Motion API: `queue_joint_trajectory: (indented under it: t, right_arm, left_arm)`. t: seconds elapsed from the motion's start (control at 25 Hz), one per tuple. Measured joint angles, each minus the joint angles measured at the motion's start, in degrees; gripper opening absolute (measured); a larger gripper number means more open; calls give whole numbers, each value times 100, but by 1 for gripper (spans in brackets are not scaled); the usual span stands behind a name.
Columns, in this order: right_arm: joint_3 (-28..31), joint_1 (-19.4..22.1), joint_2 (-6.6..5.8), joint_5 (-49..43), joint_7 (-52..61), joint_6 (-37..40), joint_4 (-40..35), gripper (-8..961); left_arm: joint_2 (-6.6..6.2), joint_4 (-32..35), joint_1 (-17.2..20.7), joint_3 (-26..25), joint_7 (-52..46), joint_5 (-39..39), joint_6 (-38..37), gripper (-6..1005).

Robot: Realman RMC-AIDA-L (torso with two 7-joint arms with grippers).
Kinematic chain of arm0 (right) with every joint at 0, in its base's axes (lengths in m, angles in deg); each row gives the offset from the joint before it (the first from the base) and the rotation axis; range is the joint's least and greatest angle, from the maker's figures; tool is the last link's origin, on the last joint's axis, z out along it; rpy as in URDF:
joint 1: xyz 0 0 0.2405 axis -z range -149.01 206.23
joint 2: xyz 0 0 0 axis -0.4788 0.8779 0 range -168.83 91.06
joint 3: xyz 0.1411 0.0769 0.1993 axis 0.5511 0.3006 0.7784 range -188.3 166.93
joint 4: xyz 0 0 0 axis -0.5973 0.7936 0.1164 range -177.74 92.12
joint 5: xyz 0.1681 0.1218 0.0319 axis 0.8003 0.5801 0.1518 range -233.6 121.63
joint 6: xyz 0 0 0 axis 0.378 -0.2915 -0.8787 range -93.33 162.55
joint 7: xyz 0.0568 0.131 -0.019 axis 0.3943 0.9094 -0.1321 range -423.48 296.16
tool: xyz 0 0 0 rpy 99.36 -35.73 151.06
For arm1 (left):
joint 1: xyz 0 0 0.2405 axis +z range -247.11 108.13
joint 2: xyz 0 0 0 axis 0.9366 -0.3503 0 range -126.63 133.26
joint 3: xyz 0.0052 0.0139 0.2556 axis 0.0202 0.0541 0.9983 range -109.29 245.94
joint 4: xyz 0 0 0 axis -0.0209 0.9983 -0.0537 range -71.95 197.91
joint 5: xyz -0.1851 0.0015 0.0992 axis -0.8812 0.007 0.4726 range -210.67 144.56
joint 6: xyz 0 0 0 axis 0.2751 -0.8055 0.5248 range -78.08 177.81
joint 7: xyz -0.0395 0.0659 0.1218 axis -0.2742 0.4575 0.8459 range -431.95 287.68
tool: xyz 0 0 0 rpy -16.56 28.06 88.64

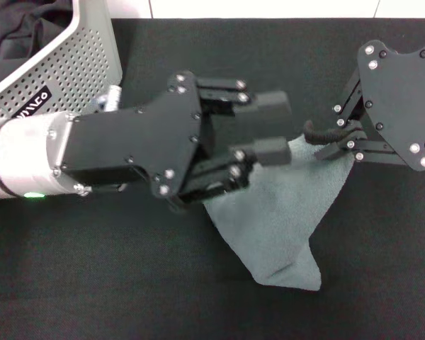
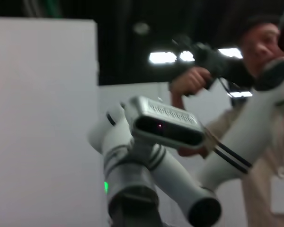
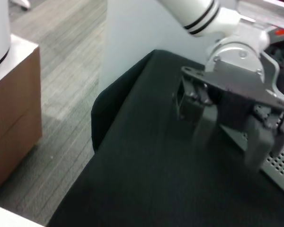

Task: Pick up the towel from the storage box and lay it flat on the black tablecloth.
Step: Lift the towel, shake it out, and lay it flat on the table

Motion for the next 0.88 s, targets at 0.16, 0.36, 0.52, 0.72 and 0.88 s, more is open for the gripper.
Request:
queue_joint_trajectory:
  t: [0.16, 0.36, 0.52, 0.72, 0.88]
  right_arm:
    - [54, 6, -12, 0, -148, -1, -245, 7]
    - [1025, 234, 327, 1, -463, 34, -400, 8]
    - [2737, 538, 1039, 109, -574, 219, -574, 8]
    - [4138, 885, 1530, 1081, -611, 1090, -290, 8]
    - [3793, 1351, 1517, 2178, -997, 2061, 369, 9]
  left_arm:
    - [22, 128, -108, 1, 129, 211, 17, 336]
    - [41, -57, -59, -275, 564, 167, 112, 336]
    - [51, -449, 85, -574, 912, -62, 138, 336]
    - [59, -592, 300, -573, 1051, -267, 183, 336]
    - [92, -842, 345, -536, 1219, -268, 183, 335]
